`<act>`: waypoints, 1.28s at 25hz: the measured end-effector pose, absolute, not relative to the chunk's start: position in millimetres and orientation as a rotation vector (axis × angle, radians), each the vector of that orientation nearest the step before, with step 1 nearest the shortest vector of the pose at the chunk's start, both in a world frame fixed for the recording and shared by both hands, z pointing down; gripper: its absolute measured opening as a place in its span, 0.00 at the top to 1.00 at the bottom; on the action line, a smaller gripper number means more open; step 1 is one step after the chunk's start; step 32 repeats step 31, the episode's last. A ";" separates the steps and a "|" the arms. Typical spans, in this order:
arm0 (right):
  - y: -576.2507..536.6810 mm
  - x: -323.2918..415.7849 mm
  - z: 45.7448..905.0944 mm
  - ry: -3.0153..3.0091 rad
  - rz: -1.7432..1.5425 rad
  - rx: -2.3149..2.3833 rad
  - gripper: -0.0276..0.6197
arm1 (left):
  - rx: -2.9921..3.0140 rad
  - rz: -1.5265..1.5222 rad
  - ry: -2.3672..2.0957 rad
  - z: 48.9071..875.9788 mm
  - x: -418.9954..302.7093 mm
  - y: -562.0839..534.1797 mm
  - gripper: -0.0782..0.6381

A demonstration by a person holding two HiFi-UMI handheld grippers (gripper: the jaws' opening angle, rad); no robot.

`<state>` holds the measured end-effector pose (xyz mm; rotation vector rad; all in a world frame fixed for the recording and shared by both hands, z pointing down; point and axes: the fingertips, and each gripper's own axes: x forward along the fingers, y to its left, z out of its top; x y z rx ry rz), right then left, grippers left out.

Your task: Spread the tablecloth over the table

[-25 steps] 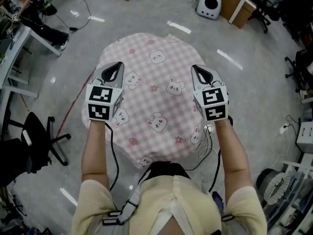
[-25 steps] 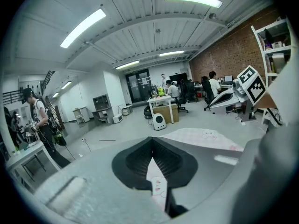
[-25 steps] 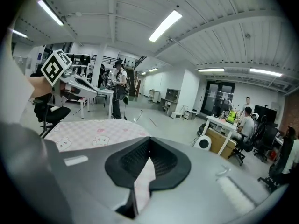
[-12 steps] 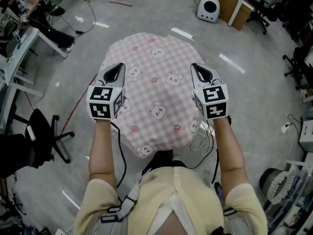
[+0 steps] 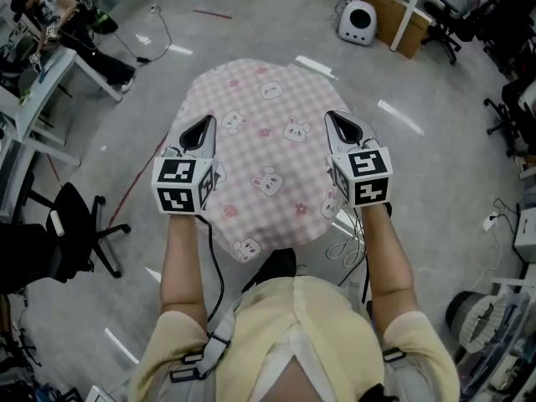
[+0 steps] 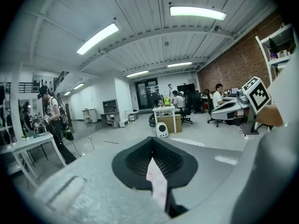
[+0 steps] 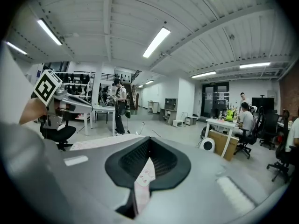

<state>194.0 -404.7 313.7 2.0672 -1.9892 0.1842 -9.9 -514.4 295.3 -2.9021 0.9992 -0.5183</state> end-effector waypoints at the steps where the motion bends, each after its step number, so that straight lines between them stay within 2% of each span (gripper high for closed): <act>1: -402.7 192.0 311.5 -1.997 0.185 2.070 0.95 | -2.889 -0.517 1.011 291.9 -12.5 -511.3 0.89; 15: -395.7 180.8 303.6 -2.023 0.185 2.094 0.95 | -2.907 -0.448 1.108 283.9 -36.4 -498.3 0.88; 32: -403.6 185.4 314.7 -2.022 0.226 2.096 0.95 | -2.952 -0.434 1.111 294.1 -25.0 -505.1 0.88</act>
